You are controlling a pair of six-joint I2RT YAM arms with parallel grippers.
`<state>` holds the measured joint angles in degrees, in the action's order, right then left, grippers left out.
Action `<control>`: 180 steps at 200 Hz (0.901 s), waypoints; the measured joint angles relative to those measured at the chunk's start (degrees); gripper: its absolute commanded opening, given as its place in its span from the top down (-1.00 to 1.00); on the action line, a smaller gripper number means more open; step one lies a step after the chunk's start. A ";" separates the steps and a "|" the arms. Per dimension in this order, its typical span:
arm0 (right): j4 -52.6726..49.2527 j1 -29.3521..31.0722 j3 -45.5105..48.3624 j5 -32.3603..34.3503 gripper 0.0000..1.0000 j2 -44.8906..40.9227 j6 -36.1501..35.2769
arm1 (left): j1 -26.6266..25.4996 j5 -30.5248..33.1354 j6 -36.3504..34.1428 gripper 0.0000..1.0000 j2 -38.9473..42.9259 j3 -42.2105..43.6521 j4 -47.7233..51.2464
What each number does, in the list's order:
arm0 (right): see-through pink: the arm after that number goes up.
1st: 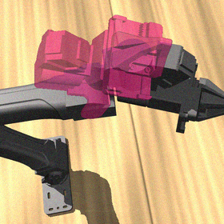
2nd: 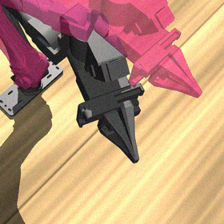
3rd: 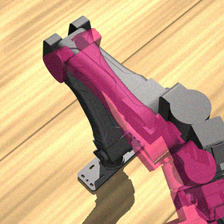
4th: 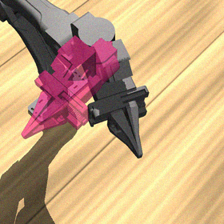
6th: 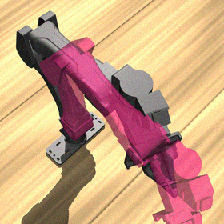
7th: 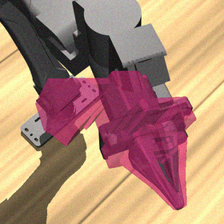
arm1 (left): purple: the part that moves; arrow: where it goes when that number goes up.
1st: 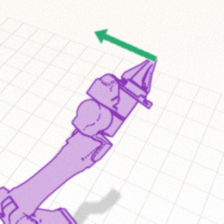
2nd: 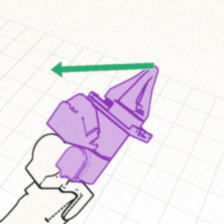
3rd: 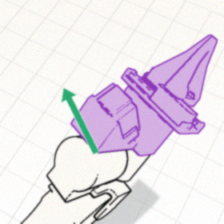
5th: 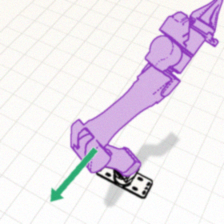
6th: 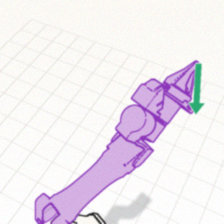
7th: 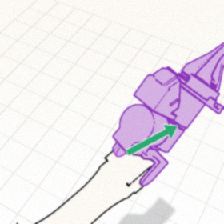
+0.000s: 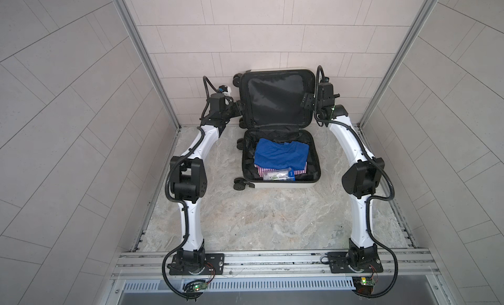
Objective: Pack the luggage
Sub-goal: 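Grasp the top edge of the suitcase lid with both grippers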
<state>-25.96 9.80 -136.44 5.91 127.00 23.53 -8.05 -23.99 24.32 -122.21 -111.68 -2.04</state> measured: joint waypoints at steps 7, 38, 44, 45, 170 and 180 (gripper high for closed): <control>0.81 -0.02 -0.28 -0.13 -0.71 0.48 -0.26 | 0.00 -0.35 0.00 -0.20 -0.33 0.00 -0.98; 4.61 -0.33 -0.48 -0.42 -0.69 1.88 -1.29 | -0.09 -0.37 -0.61 -0.13 -1.84 -0.92 -5.16; 5.42 -0.42 -0.48 -0.44 -0.68 2.12 -1.53 | -0.09 -0.28 -0.76 -0.12 -2.34 -1.64 -5.60; 5.68 -0.44 -0.48 -0.46 -0.68 2.21 -1.53 | -0.09 -0.24 -0.81 -0.11 -2.40 -1.73 -5.68; 20.13 -2.03 -5.20 -2.91 -0.36 8.35 -3.82 | -0.13 2.05 -0.76 0.17 -17.57 -27.43 -7.43; 20.52 -2.45 -6.05 -3.43 -0.32 8.92 -3.54 | -0.24 2.36 -0.79 0.18 -18.36 -28.61 -7.26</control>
<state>-5.43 7.35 -142.50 2.48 135.92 19.99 -8.29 -21.63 23.53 -140.57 -140.29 -9.30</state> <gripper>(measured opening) 0.684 0.415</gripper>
